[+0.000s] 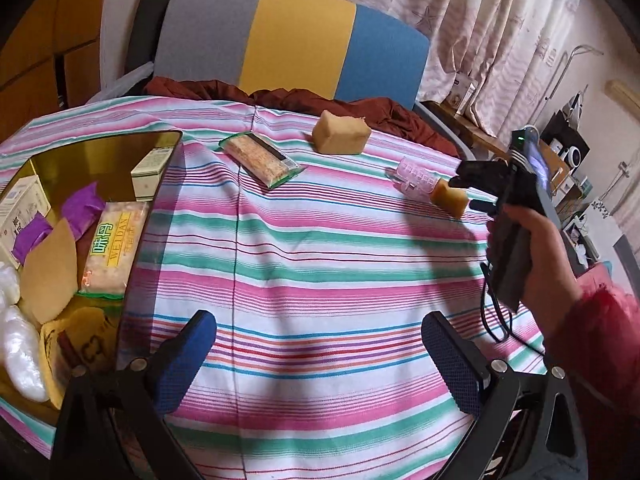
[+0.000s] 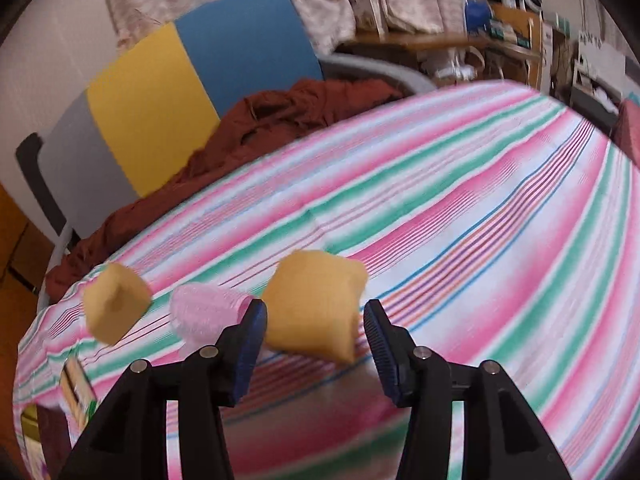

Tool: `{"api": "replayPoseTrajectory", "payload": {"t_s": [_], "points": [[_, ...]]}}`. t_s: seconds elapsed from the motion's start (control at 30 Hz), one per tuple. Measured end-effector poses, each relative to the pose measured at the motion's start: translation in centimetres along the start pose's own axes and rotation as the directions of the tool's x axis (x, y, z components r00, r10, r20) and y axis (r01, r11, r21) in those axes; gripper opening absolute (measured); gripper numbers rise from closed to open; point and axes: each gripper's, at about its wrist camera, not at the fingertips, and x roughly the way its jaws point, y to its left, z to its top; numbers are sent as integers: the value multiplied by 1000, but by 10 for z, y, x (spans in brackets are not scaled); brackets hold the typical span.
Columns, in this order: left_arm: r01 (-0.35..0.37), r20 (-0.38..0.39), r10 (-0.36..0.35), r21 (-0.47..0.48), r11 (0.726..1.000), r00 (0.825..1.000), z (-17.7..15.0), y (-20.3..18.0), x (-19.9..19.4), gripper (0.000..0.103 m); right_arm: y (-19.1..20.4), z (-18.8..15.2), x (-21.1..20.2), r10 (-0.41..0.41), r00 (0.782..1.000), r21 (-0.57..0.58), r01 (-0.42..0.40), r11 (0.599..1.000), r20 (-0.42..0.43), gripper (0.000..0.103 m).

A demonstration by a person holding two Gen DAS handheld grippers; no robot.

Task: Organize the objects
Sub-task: 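Grasp a yellow sponge with the right tool while the left tool approaches the pink roller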

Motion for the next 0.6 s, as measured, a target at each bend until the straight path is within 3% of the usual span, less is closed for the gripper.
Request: {"api": "replayPoseTrajectory", "payload": {"t_s": [0.03, 0.1, 0.23, 0.27, 0.3, 0.37, 0.6], "points": [[-1, -4, 1, 0, 1000, 1000, 0, -1, 2, 103, 0, 2, 6, 1, 1000, 10, 0, 1000, -14, 54], [0, -13, 0, -1, 1000, 1000, 1, -1, 5, 103, -2, 4, 14, 16, 1000, 29, -15, 999, -15, 71], [1, -31, -1, 4, 1000, 1000, 0, -5, 13, 103, -4, 4, 22, 54, 998, 16, -54, 998, -20, 72], [2, -38, -2, 6, 1000, 999, 0, -7, 16, 103, -6, 3, 19, 67, 998, 12, -67, 998, -4, 69], [1, -40, -1, 8, 1000, 999, 0, -8, 19, 103, -7, 2, 18, 84, 996, 4, -84, 996, 6, 58], [3, -43, -2, 12, 1000, 999, 2, -11, 24, 103, -10, -1, 12, 152, 988, -21, -151, 988, 18, 45], [26, -36, -26, 15, 1000, 999, 19, -28, 39, 103, -31, -22, -20, 177, 982, -50, -174, 983, 66, 41]]}}
